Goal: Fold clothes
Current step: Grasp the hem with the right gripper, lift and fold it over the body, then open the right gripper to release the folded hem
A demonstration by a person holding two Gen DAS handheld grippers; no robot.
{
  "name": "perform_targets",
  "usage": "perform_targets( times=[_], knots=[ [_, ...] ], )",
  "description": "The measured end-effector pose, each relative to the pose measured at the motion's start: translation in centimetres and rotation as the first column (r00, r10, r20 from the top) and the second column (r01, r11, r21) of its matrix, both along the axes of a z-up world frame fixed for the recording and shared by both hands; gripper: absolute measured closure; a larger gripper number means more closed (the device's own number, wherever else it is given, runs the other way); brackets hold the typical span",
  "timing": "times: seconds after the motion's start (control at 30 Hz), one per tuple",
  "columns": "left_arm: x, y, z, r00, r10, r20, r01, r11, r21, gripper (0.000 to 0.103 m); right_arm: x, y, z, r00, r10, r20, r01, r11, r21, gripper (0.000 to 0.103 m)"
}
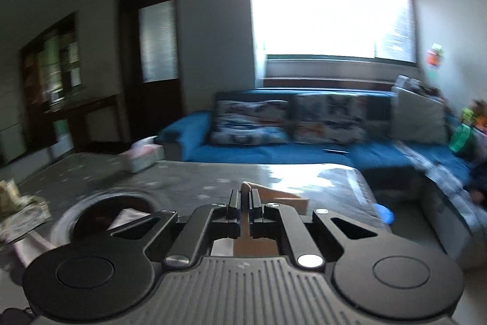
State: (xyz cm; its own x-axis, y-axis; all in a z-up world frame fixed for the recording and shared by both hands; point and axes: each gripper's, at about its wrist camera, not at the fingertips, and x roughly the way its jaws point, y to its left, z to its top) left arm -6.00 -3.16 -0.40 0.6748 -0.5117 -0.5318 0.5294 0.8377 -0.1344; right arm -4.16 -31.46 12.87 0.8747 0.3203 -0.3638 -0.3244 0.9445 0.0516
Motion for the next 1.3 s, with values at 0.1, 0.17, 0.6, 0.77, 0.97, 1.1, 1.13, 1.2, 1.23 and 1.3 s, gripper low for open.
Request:
perform_targets(
  times=[0.1,0.17,0.6,0.77,0.97,1.1,1.13,1.2,1.23,1.3],
  knots=[
    [-0.6,1.8,-0.4,0.999,0.05,-0.009,-0.05,0.998,-0.023,0.026,0.2,4.7,-0.3,0.992,0.125,-0.021,-0.125,0.992,-0.024,0.099],
    [-0.8,2.7,-0.5,0.997,0.079,-0.019,-0.079,0.996,-0.039,0.026,0.5,7.5,-1.2,0.979,0.196,-0.048,-0.198,0.98,-0.034,0.099],
    [-1.4,5.9,-1.3,0.979,0.192,-0.072,-0.197,0.978,-0.065,0.026,0.6,17.2,-10.4,0.851,0.422,-0.313,-0.457,0.888,-0.044,0.091],
    [-1.2,6.0,-1.0,0.979,0.194,-0.061,-0.198,0.978,-0.058,0.026,-0.5,14.3,-10.1,0.845,0.417,-0.335,-0.464,0.883,-0.069,0.081],
    [0.2,6.0,-0.5,0.972,0.23,-0.041,-0.232,0.972,-0.048,0.03,-2.2,8.4,-11.4,0.892,0.273,-0.36,-0.359,0.912,-0.199,0.072],
    [1.8,5.9,-0.8,0.967,0.247,-0.056,-0.249,0.968,-0.021,0.043,-3.1,5.3,-12.3,0.913,0.19,-0.362,-0.29,0.926,-0.243,0.067],
    [2.1,5.7,-0.9,0.968,0.245,-0.06,-0.246,0.969,-0.011,0.047,-3.3,4.7,-12.6,0.914,0.176,-0.366,-0.276,0.93,-0.243,0.066],
    [2.5,5.3,-1.2,0.969,0.239,-0.061,-0.238,0.971,0.014,0.048,-3.6,3.8,-12.9,0.915,0.16,-0.37,-0.258,0.937,-0.233,0.065],
    [2.6,5.2,-1.3,0.97,0.236,-0.061,-0.235,0.972,0.025,0.048,-3.8,3.7,-13.0,0.916,0.159,-0.368,-0.254,0.94,-0.227,0.065],
    [2.8,4.9,-1.6,0.969,0.238,-0.061,-0.236,0.971,0.049,0.049,-4.0,3.4,-13.2,0.918,0.156,-0.364,-0.246,0.945,-0.215,0.065]
  ],
)
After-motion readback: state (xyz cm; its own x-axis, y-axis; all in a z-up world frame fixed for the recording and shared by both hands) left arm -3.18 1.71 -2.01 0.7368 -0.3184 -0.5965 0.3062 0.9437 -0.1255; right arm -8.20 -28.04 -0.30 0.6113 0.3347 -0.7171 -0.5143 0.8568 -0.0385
